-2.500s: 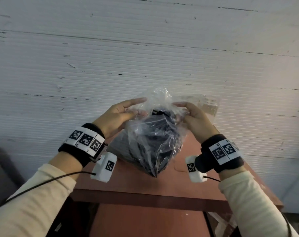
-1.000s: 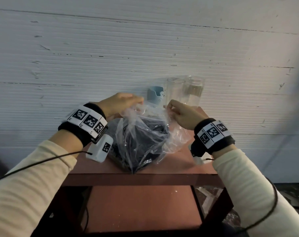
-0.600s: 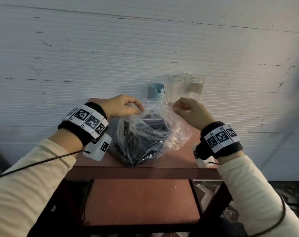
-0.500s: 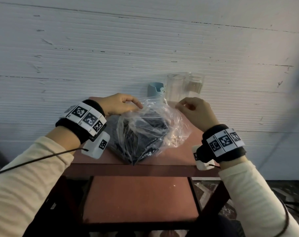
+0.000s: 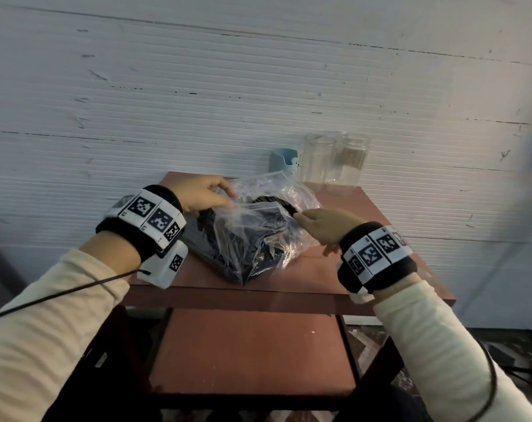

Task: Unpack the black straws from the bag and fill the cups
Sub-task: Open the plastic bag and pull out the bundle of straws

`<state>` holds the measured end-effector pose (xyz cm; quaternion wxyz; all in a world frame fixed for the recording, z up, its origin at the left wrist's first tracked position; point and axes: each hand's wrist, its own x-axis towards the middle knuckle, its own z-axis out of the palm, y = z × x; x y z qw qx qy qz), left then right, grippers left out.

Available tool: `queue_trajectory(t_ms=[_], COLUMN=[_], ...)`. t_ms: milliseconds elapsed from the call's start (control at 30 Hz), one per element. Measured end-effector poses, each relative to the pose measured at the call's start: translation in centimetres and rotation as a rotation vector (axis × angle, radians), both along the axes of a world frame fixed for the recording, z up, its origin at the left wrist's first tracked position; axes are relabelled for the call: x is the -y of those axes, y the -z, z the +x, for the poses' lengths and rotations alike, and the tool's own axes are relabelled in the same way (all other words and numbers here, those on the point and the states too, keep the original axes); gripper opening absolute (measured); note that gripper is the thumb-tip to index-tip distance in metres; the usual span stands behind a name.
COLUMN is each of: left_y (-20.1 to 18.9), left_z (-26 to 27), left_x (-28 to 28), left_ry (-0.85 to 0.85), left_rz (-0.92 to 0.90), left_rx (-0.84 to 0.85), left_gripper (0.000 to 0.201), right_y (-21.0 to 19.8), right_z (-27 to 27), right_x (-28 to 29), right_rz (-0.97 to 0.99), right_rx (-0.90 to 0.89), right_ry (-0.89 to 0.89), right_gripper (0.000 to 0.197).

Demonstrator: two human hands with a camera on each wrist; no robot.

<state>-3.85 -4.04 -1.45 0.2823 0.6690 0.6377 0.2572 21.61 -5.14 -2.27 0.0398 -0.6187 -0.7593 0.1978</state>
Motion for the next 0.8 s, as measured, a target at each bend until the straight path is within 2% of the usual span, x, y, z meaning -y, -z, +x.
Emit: queue_trajectory(t_ms=[100,200,367,533,700,800], left_y=[0.2,0.0,-0.5,-0.7,-0.9,-0.5], left_z=[-0.2,-0.3,-0.3,-0.2,0.7,1.2], left_x=[-0.5,-0.9,-1.0,-0.8,-0.1,0.0], left_ry=[-0.052,-0.097,-0.111,-0.090,-0.089,-0.097], left_rz=[0.015,0.025,-0.020,-0.050,-0.075,-0.073], left_rx=[-0.066,-0.127,-0.173,-0.201,-0.236,-0.274], left_gripper=[0.011,0.023,0.050,0.058,0.091,0.088], right_y=[-0.6,-1.1,-1.4,-1.0,-0.4,-0.2], right_z=[-1.4,-2.4,-3.0,-3.3,-3.5,-3.5], right_x=[-1.4,-2.9,-4.9,-5.7,-5.8,-5.3], right_rz=[-0.090,-0.132,-0.027,0.097,0.235,0.208], right_rx=[-0.082,-0.149,-0.254,-0.292,-0.387,-0.343], right_ry=[0.005,0.006,-0.016,-0.052,-0.023,0.060], right_gripper=[0.044,0.035,0.013,0.015,0.008,0.017])
